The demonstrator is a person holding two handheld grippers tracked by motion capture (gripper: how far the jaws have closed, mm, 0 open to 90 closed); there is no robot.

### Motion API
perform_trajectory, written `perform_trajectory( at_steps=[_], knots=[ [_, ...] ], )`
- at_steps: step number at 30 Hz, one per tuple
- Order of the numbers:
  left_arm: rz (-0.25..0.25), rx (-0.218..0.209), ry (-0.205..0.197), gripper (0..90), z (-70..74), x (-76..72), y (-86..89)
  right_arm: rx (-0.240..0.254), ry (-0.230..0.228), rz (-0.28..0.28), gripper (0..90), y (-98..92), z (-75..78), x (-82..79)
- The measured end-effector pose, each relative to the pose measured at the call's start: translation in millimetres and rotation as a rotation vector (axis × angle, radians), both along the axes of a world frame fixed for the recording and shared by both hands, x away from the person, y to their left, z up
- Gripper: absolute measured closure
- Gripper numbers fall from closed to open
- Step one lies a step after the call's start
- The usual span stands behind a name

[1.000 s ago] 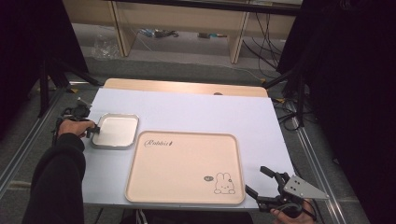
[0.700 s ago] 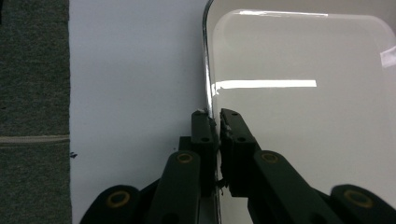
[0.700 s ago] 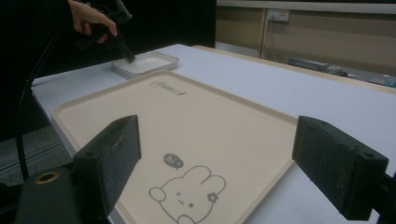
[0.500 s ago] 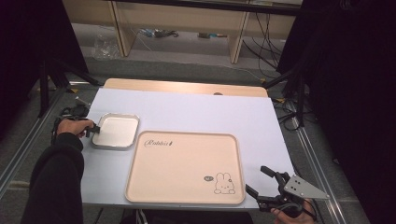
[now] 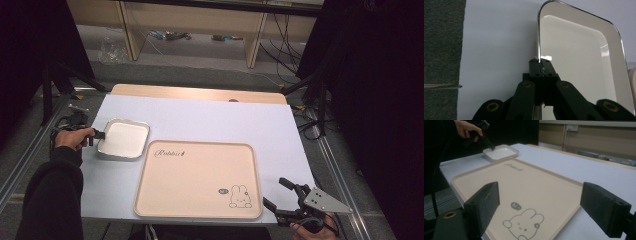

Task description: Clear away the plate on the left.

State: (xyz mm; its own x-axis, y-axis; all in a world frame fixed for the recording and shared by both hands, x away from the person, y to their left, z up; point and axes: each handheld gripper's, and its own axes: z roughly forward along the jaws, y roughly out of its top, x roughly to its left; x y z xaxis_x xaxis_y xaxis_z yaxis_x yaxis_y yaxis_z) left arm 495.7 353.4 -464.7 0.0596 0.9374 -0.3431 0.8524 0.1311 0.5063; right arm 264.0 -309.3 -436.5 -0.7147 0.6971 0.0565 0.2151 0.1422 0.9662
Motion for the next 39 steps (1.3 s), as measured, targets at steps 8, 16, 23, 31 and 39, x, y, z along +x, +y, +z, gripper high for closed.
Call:
perform_trajectory(
  at_steps=[8, 16, 23, 31, 39],
  knots=[
    [0.020, -0.088, -0.091, 88.2, 15.7, -10.9, 8.5, -0.021, 0.031, 0.005, 16.6, -0.3, 0.6, 0.2],
    [0.005, -0.102, -0.130, 88.2, 27.7, -23.8, 10.8, 0.015, -0.007, -0.020, 16.6, -2.3, 0.6, 1.6],
    [-0.047, -0.130, -0.152, 88.1, 34.0, -28.1, 0.4, -0.021, 0.025, -0.023, 16.6, -2.1, 1.3, 0.5],
    [-0.181, -0.164, -0.148, 88.2, 38.2, -27.8, -39.0, 0.002, 0.028, -0.019, 16.6, -0.7, 0.5, 1.2],
    [-0.294, -0.177, -0.159, 88.1, 44.6, -32.4, -78.7, 0.003, 0.024, -0.018, 16.6, -0.6, 0.7, 0.7]
  ],
)
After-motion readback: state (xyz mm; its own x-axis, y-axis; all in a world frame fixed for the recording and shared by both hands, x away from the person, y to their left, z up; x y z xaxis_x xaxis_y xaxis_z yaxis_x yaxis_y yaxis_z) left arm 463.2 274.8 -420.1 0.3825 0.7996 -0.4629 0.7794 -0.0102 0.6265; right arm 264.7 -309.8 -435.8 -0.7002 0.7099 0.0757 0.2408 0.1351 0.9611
